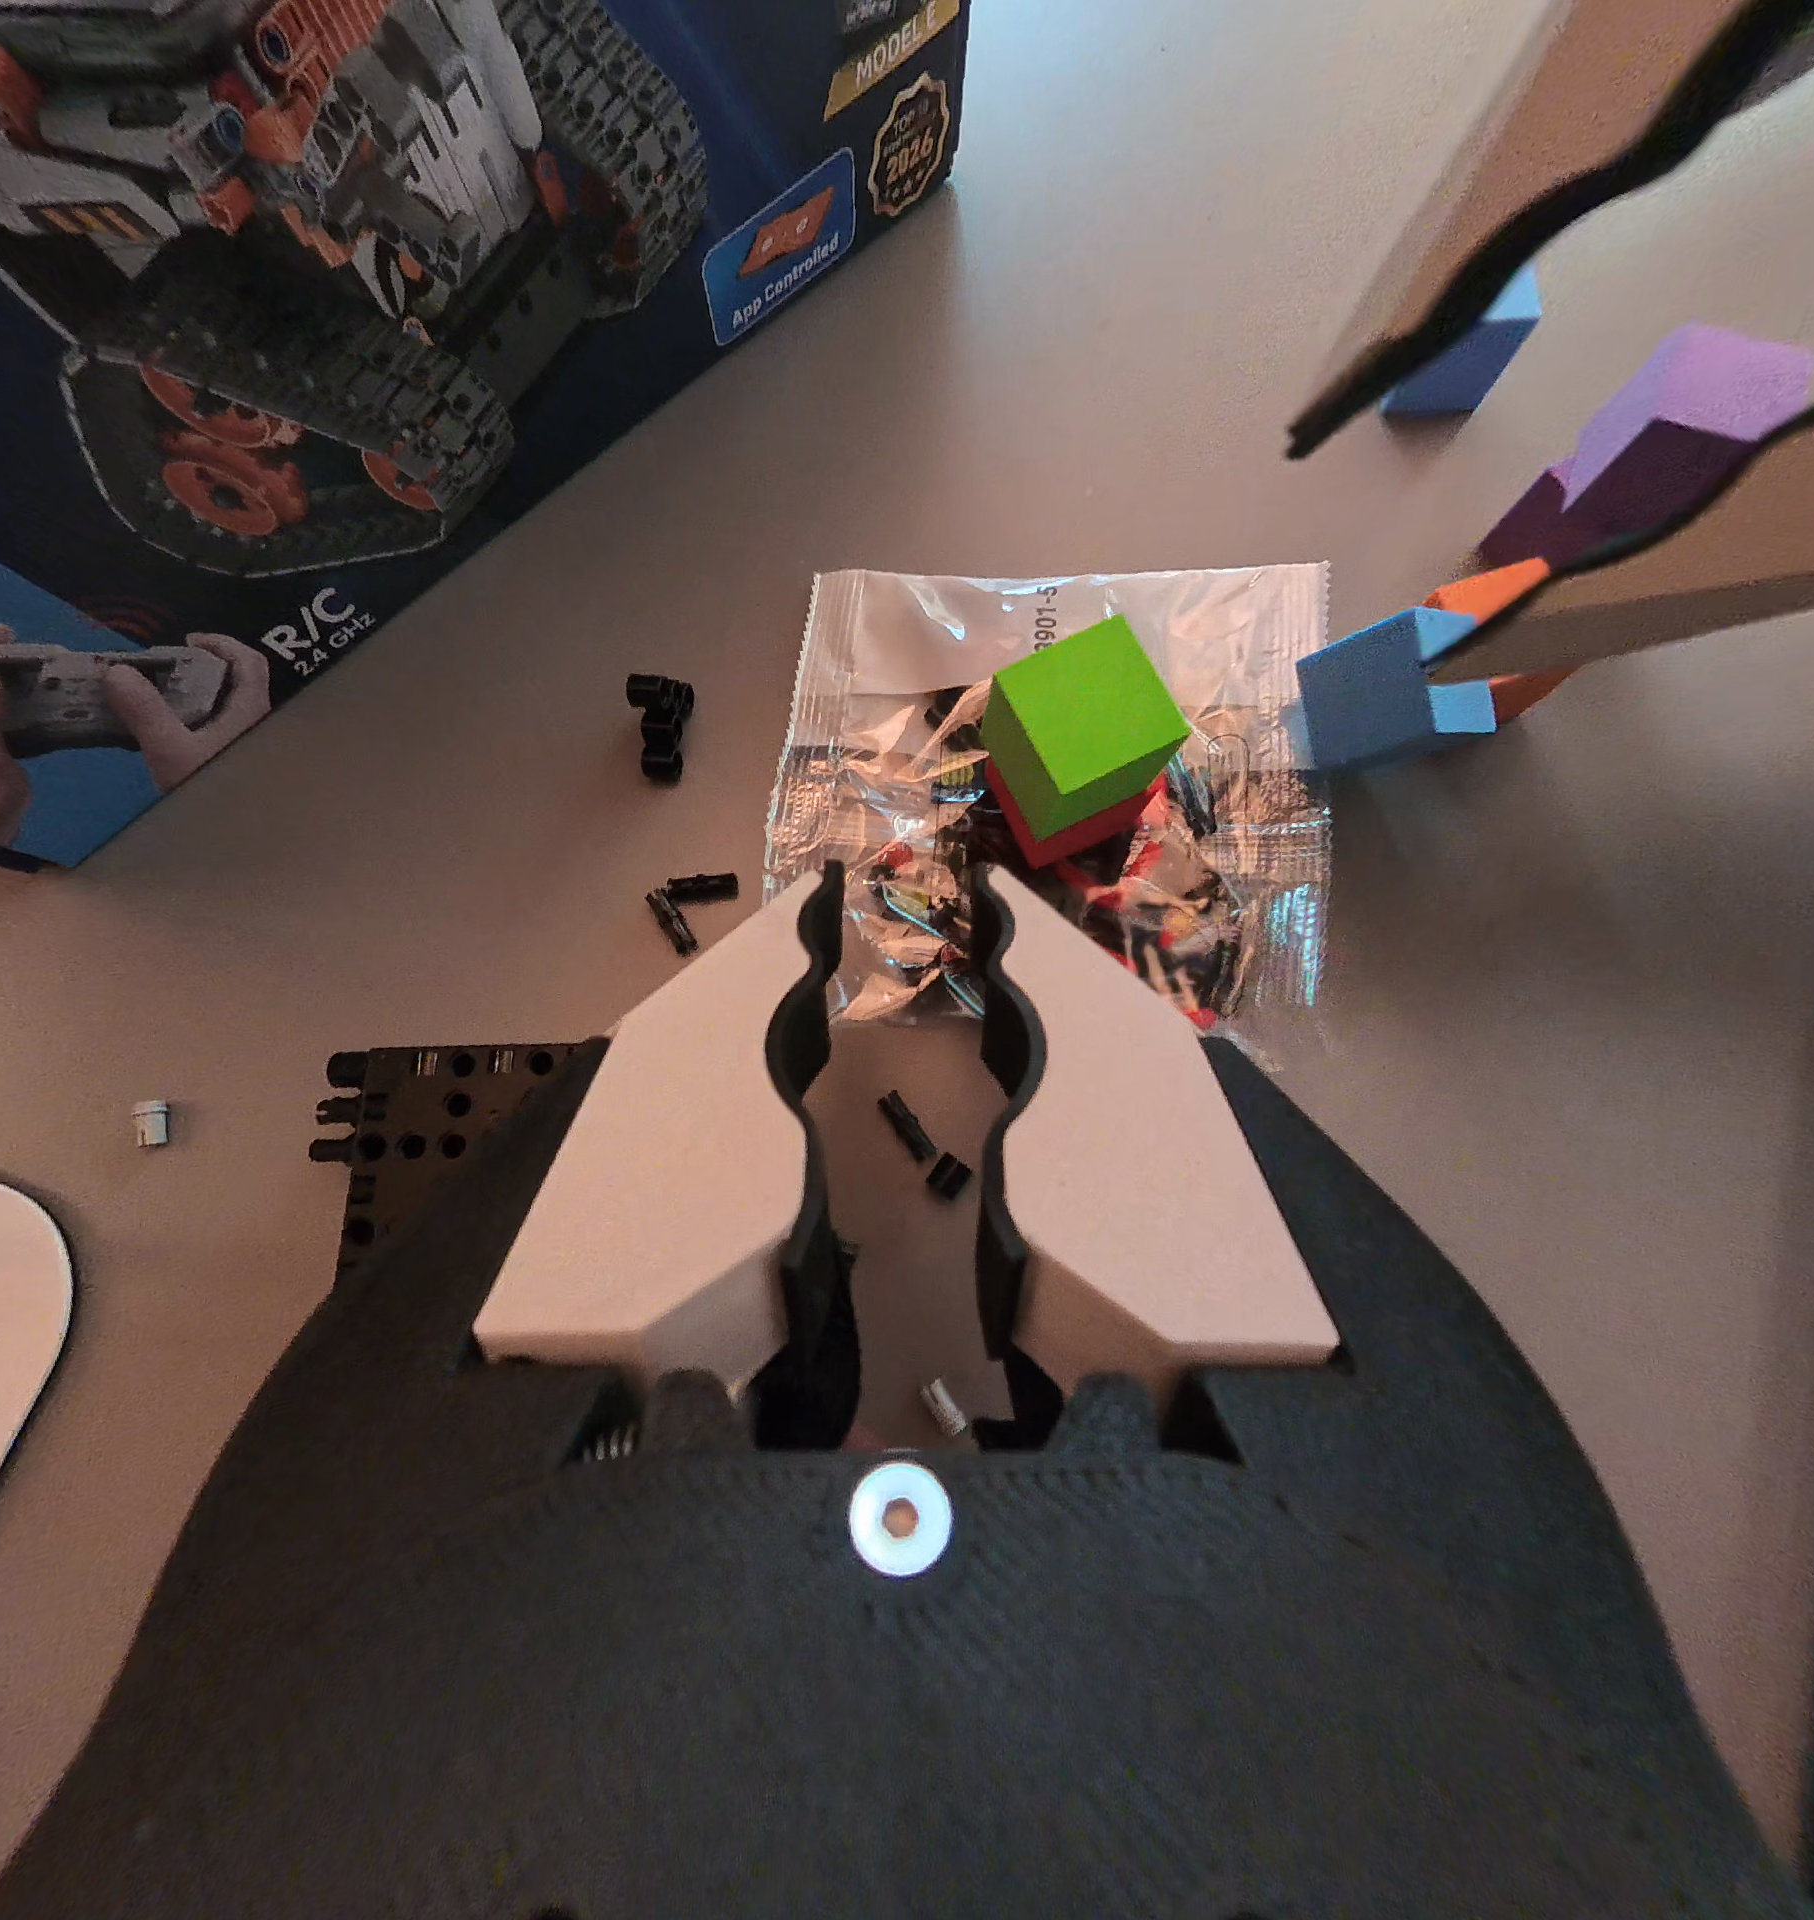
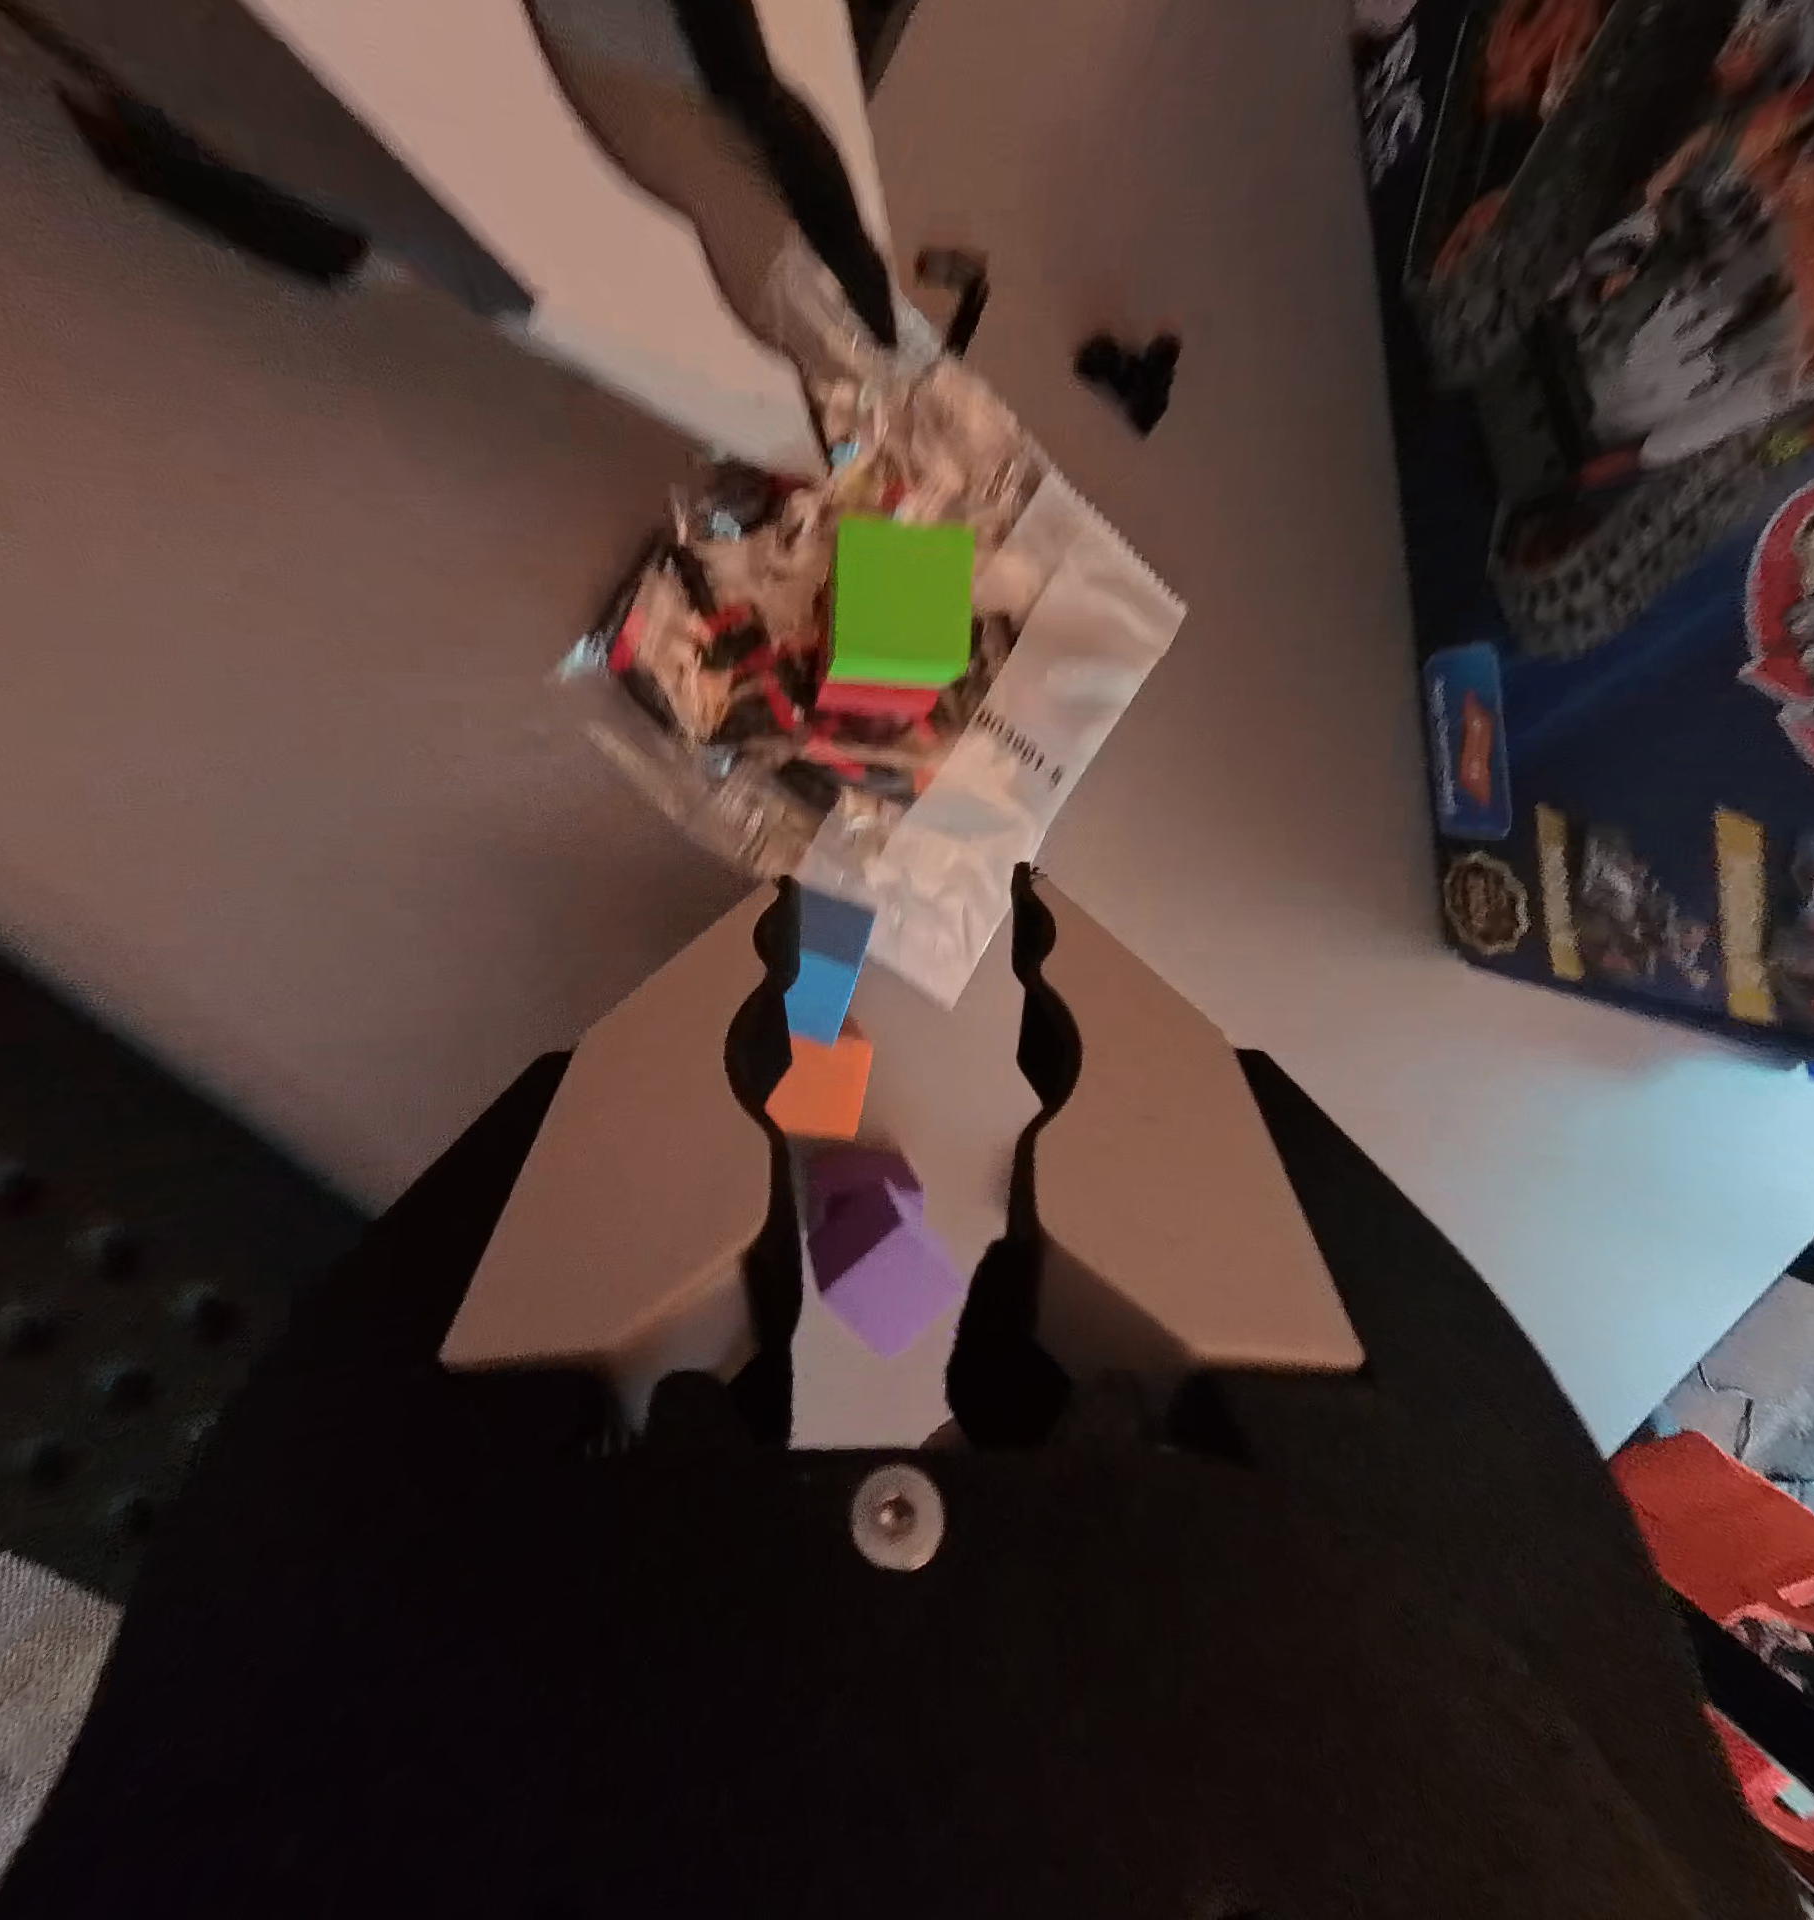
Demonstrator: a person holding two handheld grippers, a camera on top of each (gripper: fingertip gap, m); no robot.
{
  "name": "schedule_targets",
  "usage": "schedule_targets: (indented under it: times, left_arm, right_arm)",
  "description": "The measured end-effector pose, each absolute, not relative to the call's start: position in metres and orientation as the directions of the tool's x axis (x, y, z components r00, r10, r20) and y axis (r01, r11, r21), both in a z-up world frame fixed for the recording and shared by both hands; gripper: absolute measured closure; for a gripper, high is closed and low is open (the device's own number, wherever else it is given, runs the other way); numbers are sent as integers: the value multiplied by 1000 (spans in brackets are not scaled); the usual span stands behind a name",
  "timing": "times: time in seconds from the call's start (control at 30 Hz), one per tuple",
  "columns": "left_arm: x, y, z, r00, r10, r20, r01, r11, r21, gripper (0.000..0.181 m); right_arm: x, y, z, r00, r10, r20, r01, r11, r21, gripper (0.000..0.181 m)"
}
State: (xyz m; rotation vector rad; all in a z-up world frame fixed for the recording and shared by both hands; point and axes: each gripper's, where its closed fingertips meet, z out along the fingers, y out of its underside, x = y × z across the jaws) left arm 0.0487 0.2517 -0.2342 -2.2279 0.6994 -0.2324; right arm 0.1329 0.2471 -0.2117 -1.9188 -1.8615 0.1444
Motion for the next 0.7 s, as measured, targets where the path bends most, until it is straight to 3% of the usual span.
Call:
schedule_targets:
  times: [0.2, 0.4, 0.53, 0.7]
  left_arm:
    - [60, 251, -233, 816, -576, -53, -420, -527, -739, 159]
    - [67, 252, -230, 804, -591, -64, -427, -500, -754, 160]
    - [68, 252, -233, 801, -597, -51, -427, -508, -748, 160]
    - [62, 250, -236, 805, -592, -38, -422, -527, -737, 158]
  right_arm:
    - [158, 231, -243, 56, 978, 202, 951, 10, -310, 141]
    - [158, 230, -257, 70, 979, 189, 952, -9, -307, 152]
    - [155, 232, -244, 77, 978, 196, 937, -4, -349, 152]
    - [126, 237, -200, 79, 976, 202, 866, 33, -500, 152]
